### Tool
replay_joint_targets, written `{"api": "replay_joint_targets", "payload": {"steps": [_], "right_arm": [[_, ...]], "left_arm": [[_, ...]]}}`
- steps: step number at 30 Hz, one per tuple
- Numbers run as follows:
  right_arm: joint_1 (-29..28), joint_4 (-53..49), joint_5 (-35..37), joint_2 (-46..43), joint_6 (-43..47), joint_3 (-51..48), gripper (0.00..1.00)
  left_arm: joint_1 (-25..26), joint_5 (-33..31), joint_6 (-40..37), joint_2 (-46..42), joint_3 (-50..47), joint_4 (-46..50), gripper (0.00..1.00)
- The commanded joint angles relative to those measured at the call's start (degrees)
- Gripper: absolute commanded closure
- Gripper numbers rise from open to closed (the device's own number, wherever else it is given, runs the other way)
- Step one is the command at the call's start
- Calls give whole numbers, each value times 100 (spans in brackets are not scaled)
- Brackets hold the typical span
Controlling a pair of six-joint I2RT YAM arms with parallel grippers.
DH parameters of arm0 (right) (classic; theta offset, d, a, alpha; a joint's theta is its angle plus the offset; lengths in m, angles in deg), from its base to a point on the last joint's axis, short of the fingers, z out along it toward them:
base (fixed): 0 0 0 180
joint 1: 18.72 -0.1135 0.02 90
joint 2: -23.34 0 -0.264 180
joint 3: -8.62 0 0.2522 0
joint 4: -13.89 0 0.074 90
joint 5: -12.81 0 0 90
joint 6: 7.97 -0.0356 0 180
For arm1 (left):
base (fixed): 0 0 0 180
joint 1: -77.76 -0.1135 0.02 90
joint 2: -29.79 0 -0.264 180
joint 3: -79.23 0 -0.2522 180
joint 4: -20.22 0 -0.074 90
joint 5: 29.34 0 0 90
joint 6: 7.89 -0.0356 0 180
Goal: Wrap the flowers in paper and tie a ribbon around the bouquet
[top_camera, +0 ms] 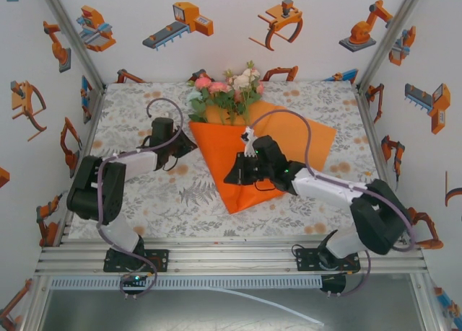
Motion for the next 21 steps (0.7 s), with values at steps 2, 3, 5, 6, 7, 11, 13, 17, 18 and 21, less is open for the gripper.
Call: {"api": "replay_joint_targets", "payload": {"steps": [2,3,5,6,7,11,13,17,18,21], "right_arm": [[-64,251,6,893,50,418,86],[-59,330,-42,1097,13,489,86],[-66,348,-102,1376,-23,566,87],[-61,399,-111,1469,-57,505,86],[-62,464,-111,1508,-67,425,86],[-59,495,-153,1522,-19,98,87],[-59,549,-200,1505,-23,-44,87],[-61,705,-302,1523,-90,-317,87],[-55,727,-325,1539,-94,-378,87],[-59,746,-356,1490,-61,-555,87]], "left_arm": [[311,380,-56,542,534,-370,80],[359,255,-58,677,636,-375,81],[360,307,28,904,844,-432,81],[357,253,43,1015,961,-421,81],[350,185,51,1098,1063,-386,81],[229,35,8,1446,1497,-206,82],[183,-65,8,1567,1605,-207,82],[42,-165,-53,1906,1857,-190,82],[-6,-156,-63,2006,1934,-190,82],[-214,13,-63,2205,2215,-91,82]]}}
